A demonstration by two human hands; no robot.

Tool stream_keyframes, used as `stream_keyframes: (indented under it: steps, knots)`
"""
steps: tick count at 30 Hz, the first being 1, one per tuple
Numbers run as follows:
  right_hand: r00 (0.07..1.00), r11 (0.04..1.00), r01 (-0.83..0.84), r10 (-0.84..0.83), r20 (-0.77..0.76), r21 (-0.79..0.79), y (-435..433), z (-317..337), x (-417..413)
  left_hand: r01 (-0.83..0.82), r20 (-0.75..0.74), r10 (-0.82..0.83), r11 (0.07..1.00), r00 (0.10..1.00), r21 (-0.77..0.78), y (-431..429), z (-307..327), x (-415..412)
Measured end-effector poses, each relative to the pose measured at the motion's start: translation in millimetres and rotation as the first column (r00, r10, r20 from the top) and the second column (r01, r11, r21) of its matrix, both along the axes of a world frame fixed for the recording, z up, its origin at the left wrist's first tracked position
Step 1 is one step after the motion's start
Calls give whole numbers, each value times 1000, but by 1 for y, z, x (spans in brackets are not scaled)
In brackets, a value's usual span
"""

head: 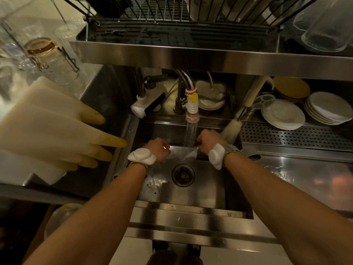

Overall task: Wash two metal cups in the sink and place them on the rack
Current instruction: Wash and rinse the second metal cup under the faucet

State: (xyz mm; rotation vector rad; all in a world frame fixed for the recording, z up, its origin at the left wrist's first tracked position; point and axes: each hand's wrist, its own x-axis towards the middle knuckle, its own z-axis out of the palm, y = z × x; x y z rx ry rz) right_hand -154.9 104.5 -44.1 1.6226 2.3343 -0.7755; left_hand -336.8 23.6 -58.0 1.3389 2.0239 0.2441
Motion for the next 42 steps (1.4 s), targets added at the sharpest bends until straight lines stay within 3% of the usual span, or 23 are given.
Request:
stream_keyframes:
  steps: [18, 22, 25, 27, 30, 36, 39, 42]
  knots:
    - [983, 991, -122, 112, 143, 61, 8, 8, 1, 38, -61, -39, 999, 997, -23, -1, 0, -5]
    - [990, 989, -105, 94, 107, 106, 9, 7, 6, 38, -63, -41, 999, 997, -39, 0, -1, -2]
    - [996, 999, -8, 3, 90, 51, 12, -1, 14, 43, -50, -46, 998, 998, -53, 1, -4, 0]
    - [996, 996, 87, -86, 36, -31, 8, -10, 16, 44, -38, -47, 997, 998, -70, 1, -8, 1]
    - [964, 976, 200, -212, -162, -89, 0, -20, 12, 21, -14, -22, 998, 1000, -62, 4, -13, 4]
    - [791, 872, 382, -479, -381, -305, 6, -26, 8, -8, 46, 11, 998, 999, -60, 15, -16, 12]
    - [777, 874, 366, -476, -411, -320, 5, -24, 5, 17, 50, -14, 998, 999, -58, 19, -14, 12]
    - [791, 896, 377, -444, -421, -236, 4, -26, 5, 37, 54, -34, 998, 998, -59, 20, -11, 10]
